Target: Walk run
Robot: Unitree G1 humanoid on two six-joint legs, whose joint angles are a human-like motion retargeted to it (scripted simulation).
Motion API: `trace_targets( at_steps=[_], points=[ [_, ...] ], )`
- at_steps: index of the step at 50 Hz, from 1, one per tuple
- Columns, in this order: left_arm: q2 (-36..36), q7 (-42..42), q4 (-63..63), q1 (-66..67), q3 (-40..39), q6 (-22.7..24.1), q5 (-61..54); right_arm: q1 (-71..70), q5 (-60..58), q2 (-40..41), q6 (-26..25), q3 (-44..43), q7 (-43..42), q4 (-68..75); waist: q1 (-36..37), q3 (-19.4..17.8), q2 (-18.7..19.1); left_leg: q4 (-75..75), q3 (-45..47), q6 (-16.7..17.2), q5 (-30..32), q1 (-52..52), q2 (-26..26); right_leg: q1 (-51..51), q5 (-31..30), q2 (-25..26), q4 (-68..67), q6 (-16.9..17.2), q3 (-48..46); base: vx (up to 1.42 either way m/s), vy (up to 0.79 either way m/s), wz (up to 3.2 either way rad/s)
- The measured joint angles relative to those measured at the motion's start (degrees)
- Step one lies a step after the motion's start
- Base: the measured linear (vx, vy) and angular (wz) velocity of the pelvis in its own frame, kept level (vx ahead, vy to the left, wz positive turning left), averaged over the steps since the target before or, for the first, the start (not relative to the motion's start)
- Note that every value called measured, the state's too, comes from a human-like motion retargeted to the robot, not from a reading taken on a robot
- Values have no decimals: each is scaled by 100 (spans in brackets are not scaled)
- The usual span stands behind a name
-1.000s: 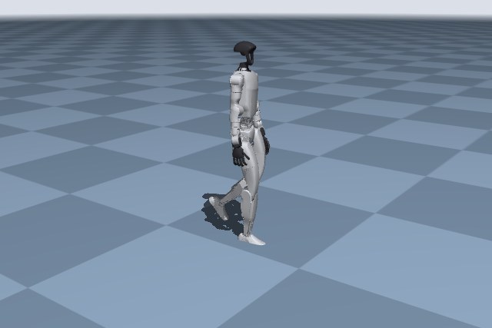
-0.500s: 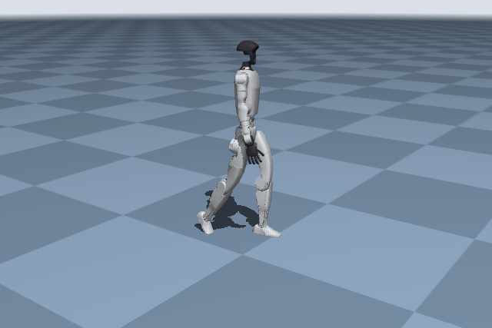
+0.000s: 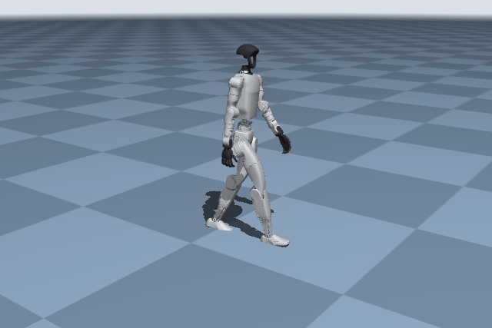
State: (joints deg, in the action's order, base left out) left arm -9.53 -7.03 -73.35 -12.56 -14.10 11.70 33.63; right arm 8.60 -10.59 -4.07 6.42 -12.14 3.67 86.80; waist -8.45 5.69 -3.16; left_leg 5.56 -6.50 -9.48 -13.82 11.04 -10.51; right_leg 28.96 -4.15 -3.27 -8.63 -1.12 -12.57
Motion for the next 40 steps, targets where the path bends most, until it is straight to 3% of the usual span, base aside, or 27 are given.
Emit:
trace_targets(
  at_steps=[2,3,5,8,10,13,16,21,25,27,31,33,35,38,40],
  points=[
    [55,-71,-40,120,-17,6,97,-41,26,11,4,8,-3,-25,-69,75,-80,221,-25,30,219,107,-55,-44,-198,-275,-324,-190,-595,87,-21,46],
    [66,-102,-100,213,-11,-1,153,-47,53,6,13,28,0,-18,-111,96,-138,387,-30,49,464,177,-90,-74,-328,-333,-470,-263,-385,87,-17,55],
    [155,-34,-227,484,33,-27,320,-27,134,10,18,24,-30,16,-15,227,-216,897,193,36,1275,120,-99,-71,-58,-457,-903,-398,-131,86,-12,34],
    [378,160,-421,847,46,-97,555,-187,359,-21,40,110,-75,65,425,226,-637,2289,997,-212,2586,-407,-332,-499,345,-746,-803,-407,185,85,-12,-23],
    [393,210,-597,1053,97,-152,569,-403,481,-50,30,277,-25,65,562,104,-910,3395,1446,-342,2806,-869,-348,-830,545,-948,-724,-411,258,81,-19,-7],
    [346,226,-724,1478,146,-205,697,-801,400,-25,7,422,-69,3,612,78,-1110,4609,1794,-227,2081,-1807,-37,-1298,799,-1035,-508,-455,128,67,-19,26],
    [340,353,-836,1898,32,-262,864,-1191,380,-5,48,565,-112,-178,665,9,-1029,4686,1779,1,1712,-2560,149,-1792,951,-771,-173,-559,-67,69,-18,11],
    [344,424,-1131,2408,-192,-443,904,-1700,569,-18,128,741,-46,-563,855,-109,-682,2890,1792,404,1438,-3237,452,-2578,1233,-95,294,-688,-278,76,-17,-14],
    [351,478,-1317,2610,-345,-556,860,-1972,579,-24,146,727,-43,-770,1175,-306,-346,807,677,1053,1532,-3294,380,-3303,1517,471,525,-726,-159,68,-8,-53],
    [375,460,-1371,2625,-391,-584,825,-2007,598,-28,161,754,-37,-836,1273,-356,-321,201,170,1028,1363,-3330,285,-3644,1632,511,595,-690,-81,103,-1,-49],
    [422,427,-1357,2559,-395,-596,772,-1846,629,1,203,727,-14,-854,1438,-311,-243,234,97,1005,1518,-3358,182,-4159,1679,531,483,-555,41,88,4,-37],
    [425,382,-1315,2453,-345,-599,716,-1708,599,-4,208,658,64,-743,1549,-229,-189,707,284,750,1657,-3417,166,-4299,1476,514,205,-434,136,88,9,-44],
    [472,339,-1273,2369,-310,-617,634,-1473,478,14,164,629,81,-562,1692,-73,-187,1228,439,628,1468,-3548,285,-4245,902,341,-350,-356,199,93,11,-87],
    [582,420,-1121,2055,-249,-570,466,-1143,252,23,188,598,-22,-410,1627,-51,153,1314,342,590,966,-3061,548,-3812,-416,233,-1824,-469,-172,86,14,-40],
    [613,469,-979,1832,-69,-497,219,-974,220,-76,229,705,-65,-333,1543,-105,406,1157,362,598,811,-2636,776,-3348,-733,119,-3102,-850,-487,74,13,-32]
  ],
)
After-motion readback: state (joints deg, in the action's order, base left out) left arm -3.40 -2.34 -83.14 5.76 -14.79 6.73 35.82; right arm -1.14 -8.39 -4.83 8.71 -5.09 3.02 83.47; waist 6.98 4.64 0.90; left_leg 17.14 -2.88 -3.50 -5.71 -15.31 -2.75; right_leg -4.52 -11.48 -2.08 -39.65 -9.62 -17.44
